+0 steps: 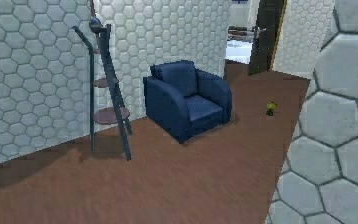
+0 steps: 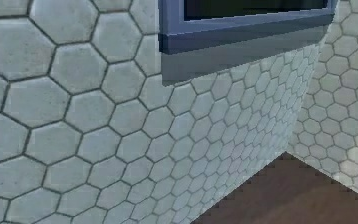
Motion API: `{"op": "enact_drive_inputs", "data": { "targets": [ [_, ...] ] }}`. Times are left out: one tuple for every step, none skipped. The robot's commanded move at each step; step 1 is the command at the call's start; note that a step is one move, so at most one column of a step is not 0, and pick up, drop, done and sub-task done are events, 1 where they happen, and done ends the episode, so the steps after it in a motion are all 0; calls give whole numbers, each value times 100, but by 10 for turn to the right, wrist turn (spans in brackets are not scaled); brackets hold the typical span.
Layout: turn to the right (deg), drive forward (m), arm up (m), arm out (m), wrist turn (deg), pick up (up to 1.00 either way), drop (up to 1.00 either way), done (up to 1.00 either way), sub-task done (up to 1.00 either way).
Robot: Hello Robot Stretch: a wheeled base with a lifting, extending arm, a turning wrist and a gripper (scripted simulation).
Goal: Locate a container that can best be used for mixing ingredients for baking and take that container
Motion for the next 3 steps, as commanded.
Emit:
{"op": "enact_drive_inputs", "data": {
  "targets": [
    [0,45,0,0,0,0,0,0,0],
    [120,0,0,0,0,0,0,0,0],
    [30,0,0,0,0,0,0,0,0]
  ]
}}
